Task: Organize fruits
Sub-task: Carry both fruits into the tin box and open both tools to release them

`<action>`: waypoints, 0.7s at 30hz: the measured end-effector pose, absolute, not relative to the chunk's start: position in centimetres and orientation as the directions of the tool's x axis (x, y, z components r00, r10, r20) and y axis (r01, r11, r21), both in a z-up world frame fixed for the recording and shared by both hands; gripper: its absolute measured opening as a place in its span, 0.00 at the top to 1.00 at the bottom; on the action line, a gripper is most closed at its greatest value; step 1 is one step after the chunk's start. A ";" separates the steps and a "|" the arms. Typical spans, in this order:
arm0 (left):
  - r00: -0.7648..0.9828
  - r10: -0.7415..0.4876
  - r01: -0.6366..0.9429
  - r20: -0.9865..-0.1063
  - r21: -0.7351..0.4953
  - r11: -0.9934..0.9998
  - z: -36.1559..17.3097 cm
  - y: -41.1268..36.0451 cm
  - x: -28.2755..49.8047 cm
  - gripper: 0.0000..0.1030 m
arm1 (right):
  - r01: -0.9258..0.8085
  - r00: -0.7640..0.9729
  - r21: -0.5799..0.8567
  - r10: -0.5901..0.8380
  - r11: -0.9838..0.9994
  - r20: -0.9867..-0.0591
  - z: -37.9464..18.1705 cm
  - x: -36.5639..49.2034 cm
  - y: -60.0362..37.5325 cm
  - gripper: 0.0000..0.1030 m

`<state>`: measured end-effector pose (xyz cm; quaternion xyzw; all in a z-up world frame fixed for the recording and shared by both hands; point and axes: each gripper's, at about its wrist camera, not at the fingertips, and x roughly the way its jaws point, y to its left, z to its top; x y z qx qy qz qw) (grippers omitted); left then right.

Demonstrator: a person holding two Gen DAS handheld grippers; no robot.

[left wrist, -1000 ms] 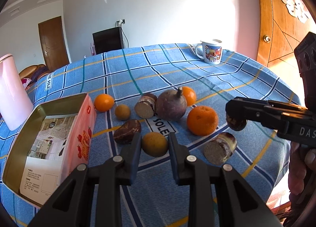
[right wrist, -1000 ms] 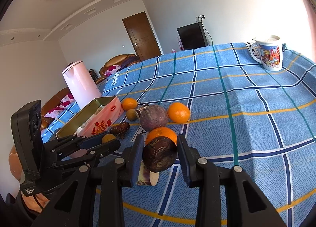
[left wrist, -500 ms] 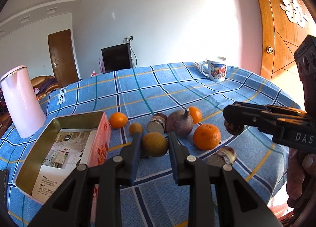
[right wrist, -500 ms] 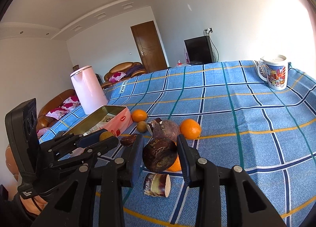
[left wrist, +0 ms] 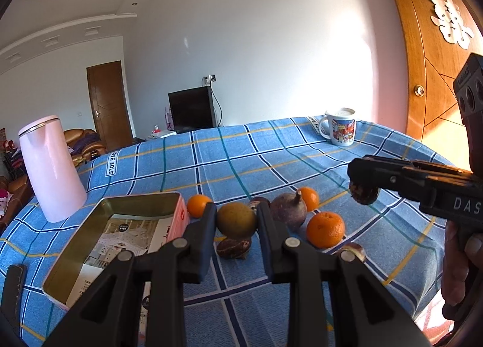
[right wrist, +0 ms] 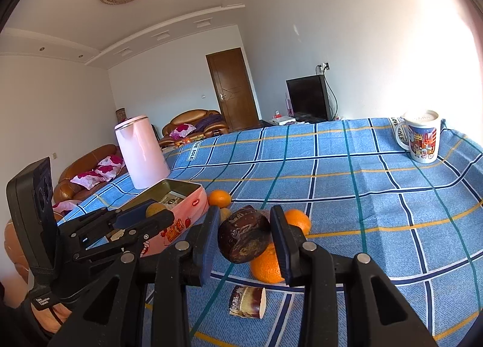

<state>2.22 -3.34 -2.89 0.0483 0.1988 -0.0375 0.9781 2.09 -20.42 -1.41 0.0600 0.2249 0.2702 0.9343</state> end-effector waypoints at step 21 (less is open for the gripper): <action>0.914 0.060 -0.054 -0.401 0.027 0.998 -2.5 3.2 2.8 0.72 | -0.585 0.717 0.106 0.574 0.804 -0.396 1.0 4.0 -12.6 0.65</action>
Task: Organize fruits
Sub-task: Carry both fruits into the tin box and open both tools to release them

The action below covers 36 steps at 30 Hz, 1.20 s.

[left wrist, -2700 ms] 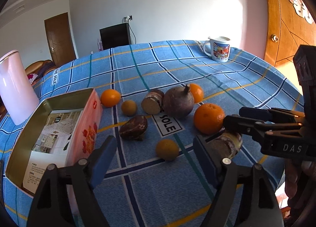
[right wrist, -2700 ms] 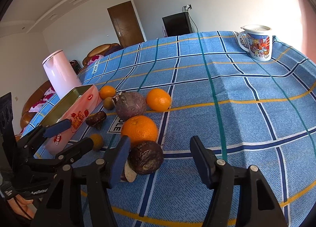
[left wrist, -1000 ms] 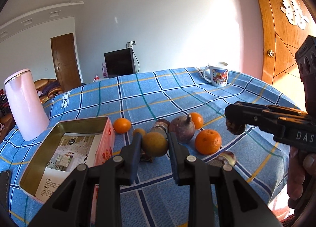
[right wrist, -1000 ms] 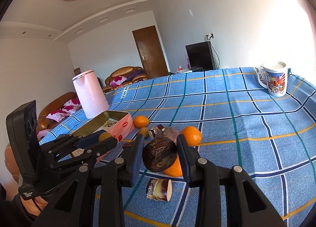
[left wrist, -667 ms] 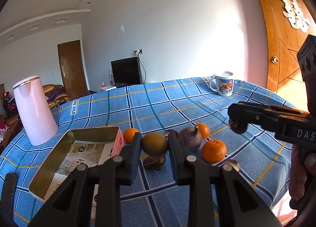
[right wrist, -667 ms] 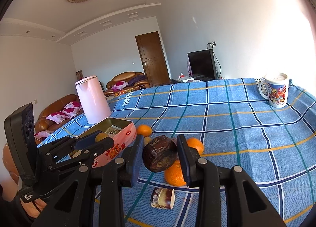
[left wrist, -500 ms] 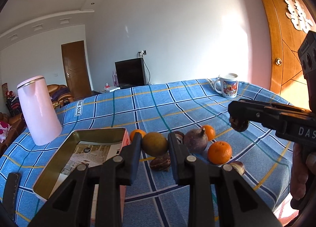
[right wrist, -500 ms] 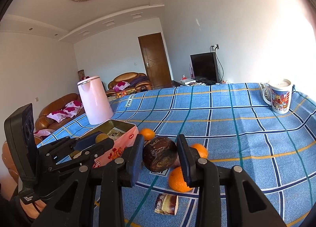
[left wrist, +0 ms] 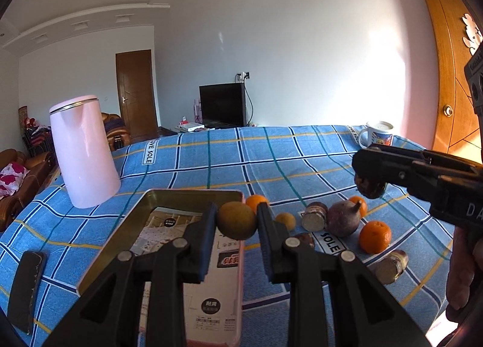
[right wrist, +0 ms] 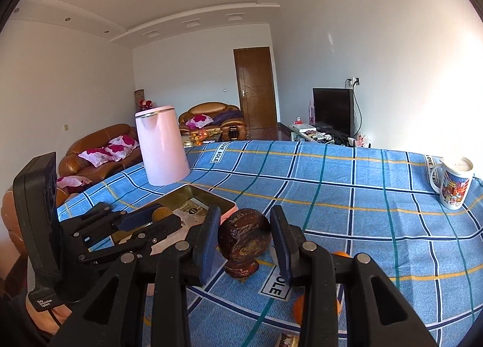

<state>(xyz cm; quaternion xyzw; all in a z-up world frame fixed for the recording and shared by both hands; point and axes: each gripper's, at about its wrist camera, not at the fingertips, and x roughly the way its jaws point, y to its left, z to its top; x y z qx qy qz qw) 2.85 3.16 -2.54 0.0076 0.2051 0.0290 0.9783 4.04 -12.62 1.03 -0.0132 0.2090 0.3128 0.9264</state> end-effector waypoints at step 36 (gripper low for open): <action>0.780 0.163 -0.203 -0.604 0.003 0.979 -5.5 13.1 6.7 0.72 | -0.707 0.628 -0.118 0.542 0.697 -0.559 -4.4 7.3 2.8 0.65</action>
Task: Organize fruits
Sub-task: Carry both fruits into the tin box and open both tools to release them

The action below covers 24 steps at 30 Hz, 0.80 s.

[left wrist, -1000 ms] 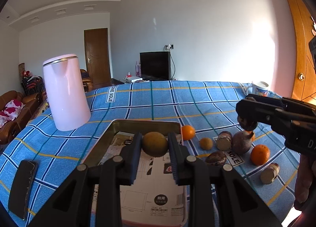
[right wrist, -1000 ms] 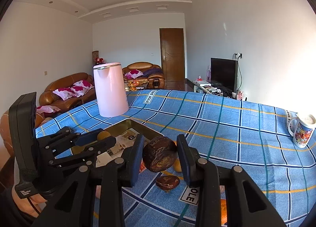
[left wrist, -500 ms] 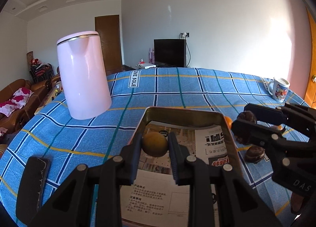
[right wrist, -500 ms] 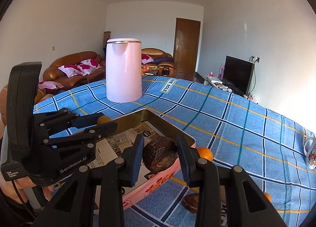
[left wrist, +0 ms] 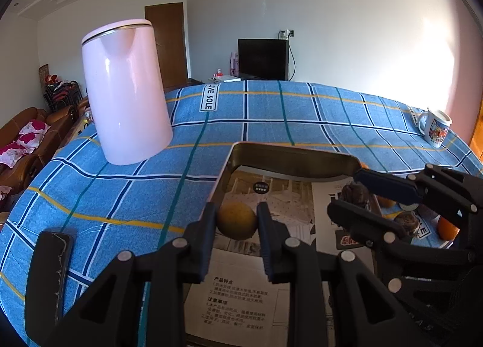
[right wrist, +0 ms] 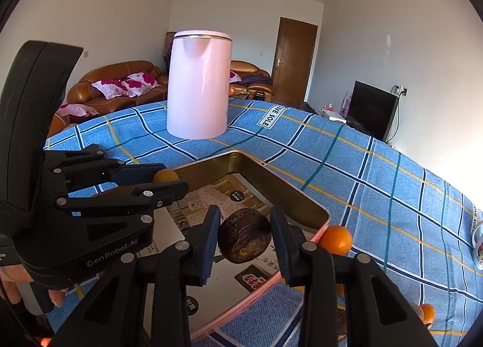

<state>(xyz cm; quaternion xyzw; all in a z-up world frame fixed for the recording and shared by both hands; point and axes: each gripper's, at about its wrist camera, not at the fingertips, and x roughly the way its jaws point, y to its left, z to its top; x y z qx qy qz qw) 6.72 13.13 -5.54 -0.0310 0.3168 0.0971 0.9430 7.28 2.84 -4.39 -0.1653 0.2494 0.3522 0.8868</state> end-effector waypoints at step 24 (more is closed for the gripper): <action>0.801 0.166 -0.230 -0.576 -0.039 0.973 -5.1 12.7 5.2 0.35 | -0.687 0.586 -0.064 0.500 0.724 -0.637 -5.0 8.5 2.2 0.52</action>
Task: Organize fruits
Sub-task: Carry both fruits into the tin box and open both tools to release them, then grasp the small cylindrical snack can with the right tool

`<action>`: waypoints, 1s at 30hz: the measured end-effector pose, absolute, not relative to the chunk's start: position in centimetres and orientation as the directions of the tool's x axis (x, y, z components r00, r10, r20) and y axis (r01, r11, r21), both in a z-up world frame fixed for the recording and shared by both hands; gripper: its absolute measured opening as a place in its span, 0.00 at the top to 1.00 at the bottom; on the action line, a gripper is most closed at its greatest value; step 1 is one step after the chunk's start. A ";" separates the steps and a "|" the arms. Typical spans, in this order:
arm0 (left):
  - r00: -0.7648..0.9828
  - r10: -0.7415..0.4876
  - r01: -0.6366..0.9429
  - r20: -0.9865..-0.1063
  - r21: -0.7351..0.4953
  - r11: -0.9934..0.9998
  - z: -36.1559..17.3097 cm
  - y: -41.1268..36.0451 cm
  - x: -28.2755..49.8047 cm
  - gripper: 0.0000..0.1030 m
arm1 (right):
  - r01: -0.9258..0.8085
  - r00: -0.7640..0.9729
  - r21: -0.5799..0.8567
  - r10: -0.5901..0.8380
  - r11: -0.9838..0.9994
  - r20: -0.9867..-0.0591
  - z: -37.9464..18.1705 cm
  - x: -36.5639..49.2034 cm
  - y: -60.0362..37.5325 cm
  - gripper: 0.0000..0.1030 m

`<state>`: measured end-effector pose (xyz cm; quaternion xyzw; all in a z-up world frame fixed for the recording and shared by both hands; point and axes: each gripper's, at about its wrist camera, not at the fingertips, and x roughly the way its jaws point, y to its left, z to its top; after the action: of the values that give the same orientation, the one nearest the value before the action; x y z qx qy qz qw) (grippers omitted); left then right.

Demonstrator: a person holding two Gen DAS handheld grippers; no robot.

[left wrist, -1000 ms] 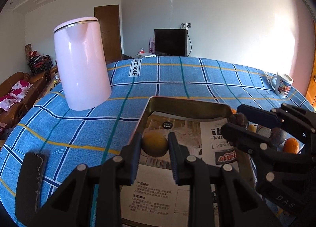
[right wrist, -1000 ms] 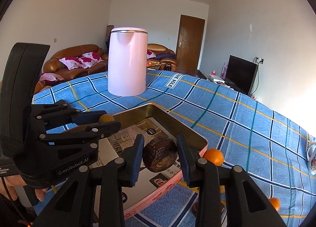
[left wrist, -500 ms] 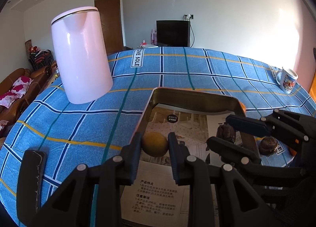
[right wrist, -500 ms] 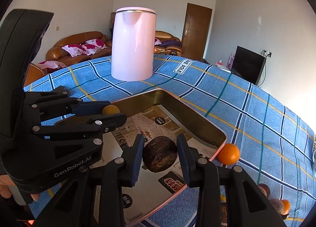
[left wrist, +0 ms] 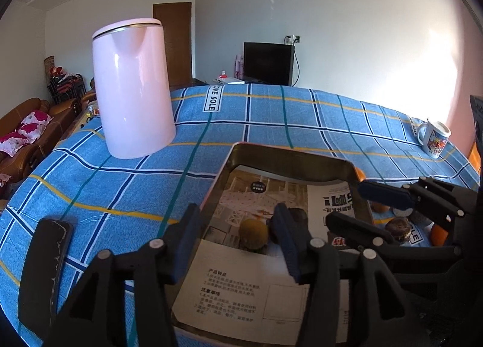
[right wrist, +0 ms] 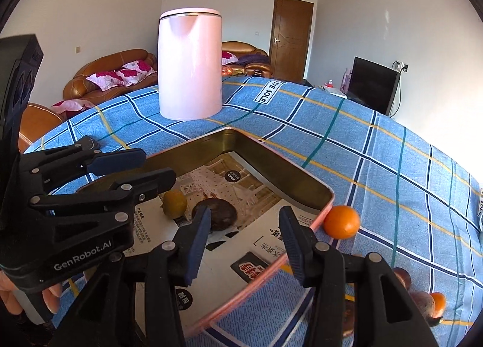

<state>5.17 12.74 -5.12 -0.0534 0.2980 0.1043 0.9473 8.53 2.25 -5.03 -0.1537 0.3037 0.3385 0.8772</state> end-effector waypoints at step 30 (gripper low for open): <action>0.827 -0.092 0.094 -0.554 -0.025 0.995 -4.4 -2.5 4.7 0.10 | -0.426 0.685 0.051 0.358 0.903 -0.634 -7.7 2.1 -18.1 0.69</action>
<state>4.67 -2.55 -4.39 0.0016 0.2897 -0.0487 0.9559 2.05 -18.08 -7.69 -0.0503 0.3344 0.2139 0.9165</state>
